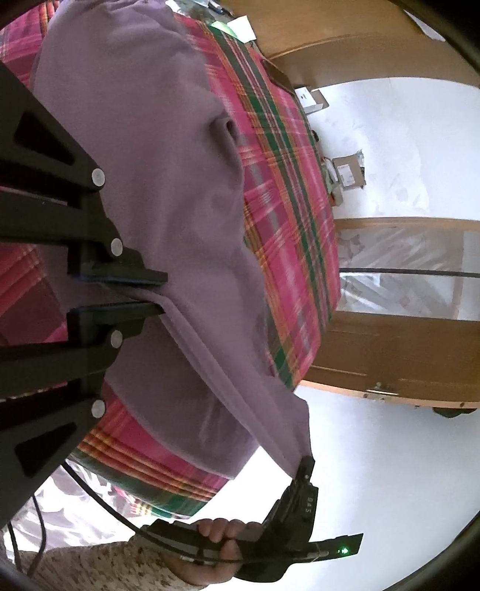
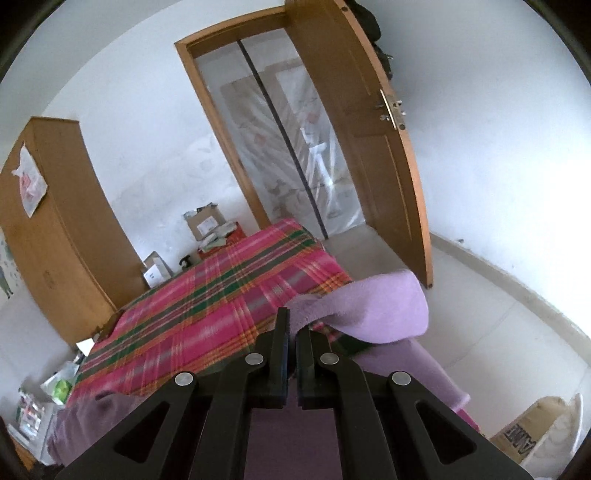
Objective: Fold clothes
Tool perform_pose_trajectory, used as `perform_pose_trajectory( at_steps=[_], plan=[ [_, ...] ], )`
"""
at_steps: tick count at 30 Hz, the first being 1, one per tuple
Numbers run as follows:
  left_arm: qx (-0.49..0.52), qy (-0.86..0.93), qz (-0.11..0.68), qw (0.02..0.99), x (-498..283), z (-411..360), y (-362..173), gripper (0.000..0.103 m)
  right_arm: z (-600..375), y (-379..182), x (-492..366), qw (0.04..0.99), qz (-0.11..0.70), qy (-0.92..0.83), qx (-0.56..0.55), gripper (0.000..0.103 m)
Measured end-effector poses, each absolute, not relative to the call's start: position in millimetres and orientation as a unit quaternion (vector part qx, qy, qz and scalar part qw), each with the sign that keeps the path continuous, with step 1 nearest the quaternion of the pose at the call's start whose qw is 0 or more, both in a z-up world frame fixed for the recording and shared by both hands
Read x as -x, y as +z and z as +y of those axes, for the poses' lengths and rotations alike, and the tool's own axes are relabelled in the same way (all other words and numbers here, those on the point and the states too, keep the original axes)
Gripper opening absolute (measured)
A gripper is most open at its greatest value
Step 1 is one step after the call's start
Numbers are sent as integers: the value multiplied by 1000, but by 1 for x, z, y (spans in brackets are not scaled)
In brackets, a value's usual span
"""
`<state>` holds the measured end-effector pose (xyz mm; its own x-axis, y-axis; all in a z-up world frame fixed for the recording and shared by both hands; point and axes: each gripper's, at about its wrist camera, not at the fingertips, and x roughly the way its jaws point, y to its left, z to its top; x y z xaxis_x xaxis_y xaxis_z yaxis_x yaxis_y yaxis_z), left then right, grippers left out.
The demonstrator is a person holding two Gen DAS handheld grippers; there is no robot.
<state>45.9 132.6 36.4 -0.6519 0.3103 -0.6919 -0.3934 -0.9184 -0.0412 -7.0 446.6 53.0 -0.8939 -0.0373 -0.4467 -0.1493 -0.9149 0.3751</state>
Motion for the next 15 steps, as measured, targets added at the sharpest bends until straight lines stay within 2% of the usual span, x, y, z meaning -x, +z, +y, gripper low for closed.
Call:
perform_pose_trajectory(
  at_steps=[15],
  plan=[
    [409, 885, 91, 204, -55, 149, 2, 10, 483, -13, -18, 58, 271, 914, 297, 3]
  ],
)
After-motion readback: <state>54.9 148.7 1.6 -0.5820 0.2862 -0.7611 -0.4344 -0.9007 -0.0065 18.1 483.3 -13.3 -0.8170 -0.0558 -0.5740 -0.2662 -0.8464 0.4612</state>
